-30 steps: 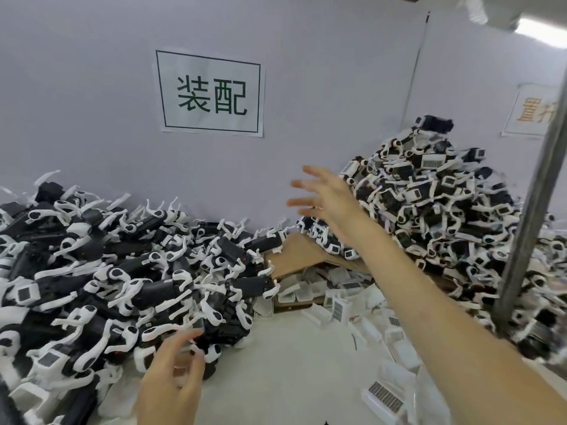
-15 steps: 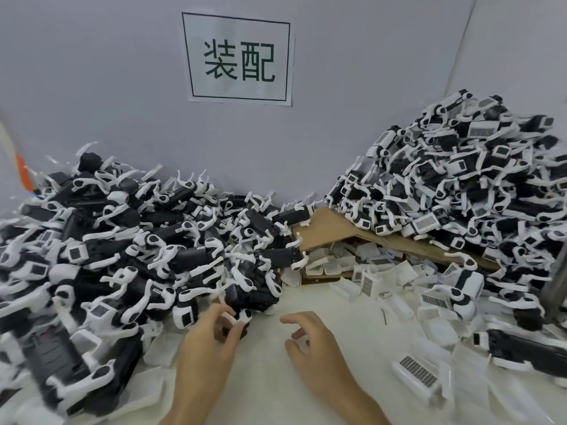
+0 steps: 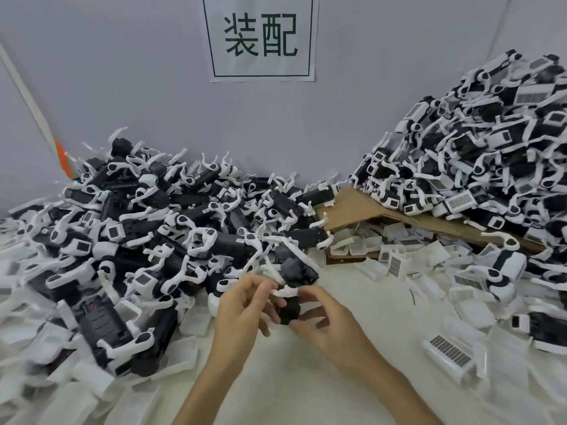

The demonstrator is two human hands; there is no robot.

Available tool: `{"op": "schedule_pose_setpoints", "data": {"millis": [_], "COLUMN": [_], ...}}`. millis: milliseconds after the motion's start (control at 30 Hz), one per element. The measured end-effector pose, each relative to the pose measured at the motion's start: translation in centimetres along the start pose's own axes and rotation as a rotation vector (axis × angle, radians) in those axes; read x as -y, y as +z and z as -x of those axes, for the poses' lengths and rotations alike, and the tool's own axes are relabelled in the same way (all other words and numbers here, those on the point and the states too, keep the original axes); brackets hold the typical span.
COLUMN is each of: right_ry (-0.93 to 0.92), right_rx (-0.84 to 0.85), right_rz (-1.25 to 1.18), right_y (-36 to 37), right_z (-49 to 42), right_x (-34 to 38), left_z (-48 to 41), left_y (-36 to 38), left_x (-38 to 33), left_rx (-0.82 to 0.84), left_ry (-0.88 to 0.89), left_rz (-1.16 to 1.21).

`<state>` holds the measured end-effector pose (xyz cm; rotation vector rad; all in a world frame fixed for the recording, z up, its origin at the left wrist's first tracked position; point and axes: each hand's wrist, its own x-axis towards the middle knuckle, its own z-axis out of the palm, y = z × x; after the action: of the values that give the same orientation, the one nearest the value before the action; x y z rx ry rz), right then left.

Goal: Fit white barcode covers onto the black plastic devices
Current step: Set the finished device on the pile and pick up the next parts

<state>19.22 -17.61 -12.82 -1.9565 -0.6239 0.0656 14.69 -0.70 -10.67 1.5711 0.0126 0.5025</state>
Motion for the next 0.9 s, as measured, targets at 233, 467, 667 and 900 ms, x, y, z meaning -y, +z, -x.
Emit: {"op": "schedule_pose_setpoints", "data": {"millis": [233,467,667,900], "right_ry": [-0.013,0.118,0.063,-0.308], "right_rx": [-0.083,-0.293,-0.314,-0.126], "right_rz": [-0.221,-0.622,-0.885,-0.506], "right_y": [0.3,-1.4,-2.4,-2.8], "right_z": [0.2,-0.1,0.3,0.8], "right_x": [0.8,2.0,2.6,2.1], "left_z": [0.2,-0.6,-0.3,0.1], "left_y": [-0.2,-0.8,-0.7,0.3], "left_x": [-0.9,-1.0,-1.2,-0.1], "left_rx": [0.154,0.115,0.483,0.628], "left_ry": [-0.173,-0.312,-0.447,-0.583], "left_rz": [0.350,0.615,0.393,0.254]}}
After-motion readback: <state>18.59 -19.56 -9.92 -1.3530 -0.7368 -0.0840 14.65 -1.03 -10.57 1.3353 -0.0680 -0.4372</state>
